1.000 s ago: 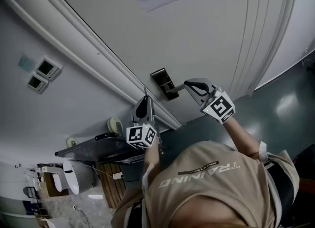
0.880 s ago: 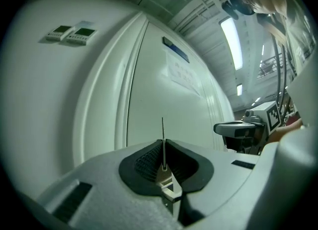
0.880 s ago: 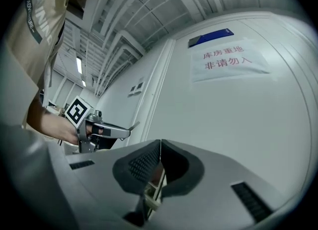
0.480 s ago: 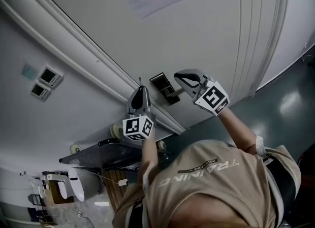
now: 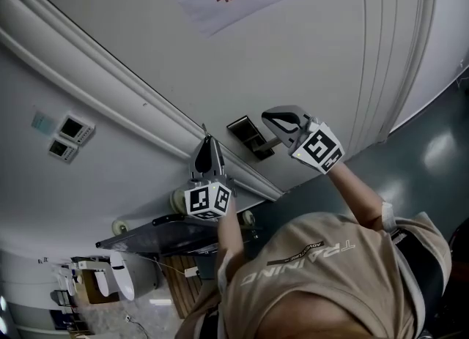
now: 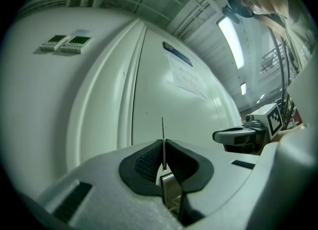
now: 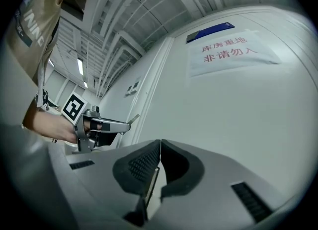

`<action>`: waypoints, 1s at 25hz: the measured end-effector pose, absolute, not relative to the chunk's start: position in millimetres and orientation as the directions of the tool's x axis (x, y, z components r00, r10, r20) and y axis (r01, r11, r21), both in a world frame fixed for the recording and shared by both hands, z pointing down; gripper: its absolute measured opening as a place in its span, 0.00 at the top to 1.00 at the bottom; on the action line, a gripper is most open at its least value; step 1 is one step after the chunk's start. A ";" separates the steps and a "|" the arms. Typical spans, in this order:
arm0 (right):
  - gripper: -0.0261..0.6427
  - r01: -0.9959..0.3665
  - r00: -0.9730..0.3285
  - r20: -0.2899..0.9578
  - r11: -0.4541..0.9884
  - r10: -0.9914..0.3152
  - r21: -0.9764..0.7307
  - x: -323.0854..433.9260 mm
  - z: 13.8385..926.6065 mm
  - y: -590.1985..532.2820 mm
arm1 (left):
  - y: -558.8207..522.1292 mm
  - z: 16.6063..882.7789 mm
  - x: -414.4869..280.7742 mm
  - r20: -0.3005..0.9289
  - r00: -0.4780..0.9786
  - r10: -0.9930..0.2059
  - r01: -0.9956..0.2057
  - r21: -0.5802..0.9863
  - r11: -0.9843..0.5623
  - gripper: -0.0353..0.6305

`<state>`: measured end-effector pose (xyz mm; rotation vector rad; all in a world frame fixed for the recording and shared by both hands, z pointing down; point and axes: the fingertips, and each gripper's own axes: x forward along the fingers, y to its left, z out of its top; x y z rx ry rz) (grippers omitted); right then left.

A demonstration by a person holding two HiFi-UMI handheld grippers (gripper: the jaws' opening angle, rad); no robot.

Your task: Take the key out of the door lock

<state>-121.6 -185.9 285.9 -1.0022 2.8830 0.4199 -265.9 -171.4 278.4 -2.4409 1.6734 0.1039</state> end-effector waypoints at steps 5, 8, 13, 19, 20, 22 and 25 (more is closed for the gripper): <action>0.94 -0.615 -0.788 -0.126 0.764 -0.602 0.197 -111.8 302.3 -197.7 | -180.9 290.7 -263.0 -0.138 0.346 -0.928 -0.938 -0.087 -0.336 0.91; 0.94 -0.599 -0.800 -0.101 0.778 -0.592 0.186 -110.2 314.0 -202.4 | -183.9 300.0 -262.8 -0.114 0.333 -0.936 -0.942 -0.077 -0.326 0.91; 0.94 -0.554 -0.832 -0.105 0.804 -0.545 0.216 -121.7 307.7 -213.2 | -186.4 303.9 -267.5 -0.108 0.310 -0.945 -0.950 -0.077 -0.302 0.91; 0.94 -0.473 -0.879 -0.086 0.836 -0.468 0.277 -141.5 306.8 -214.2 | -189.6 313.3 -277.9 -0.107 0.270 -0.957 -0.963 -0.055 -0.265 0.91; 0.94 -0.472 -0.880 -0.087 0.837 -0.468 0.275 -141.2 309.2 -214.9 | -189.5 316.1 -276.7 -0.103 0.269 -0.957 -0.963 -0.052 -0.265 0.91; 0.94 -0.475 -0.879 -0.084 0.844 -0.470 0.249 -138.0 319.8 -216.3 | -189.1 323.3 -272.8 -0.095 0.269 -0.959 -0.963 -0.048 -0.265 0.91; 0.94 -0.472 -0.881 -0.064 0.860 -0.469 0.192 -132.7 343.0 -215.7 | -188.1 337.1 -268.1 -0.078 0.264 -0.961 -0.964 -0.035 -0.262 0.91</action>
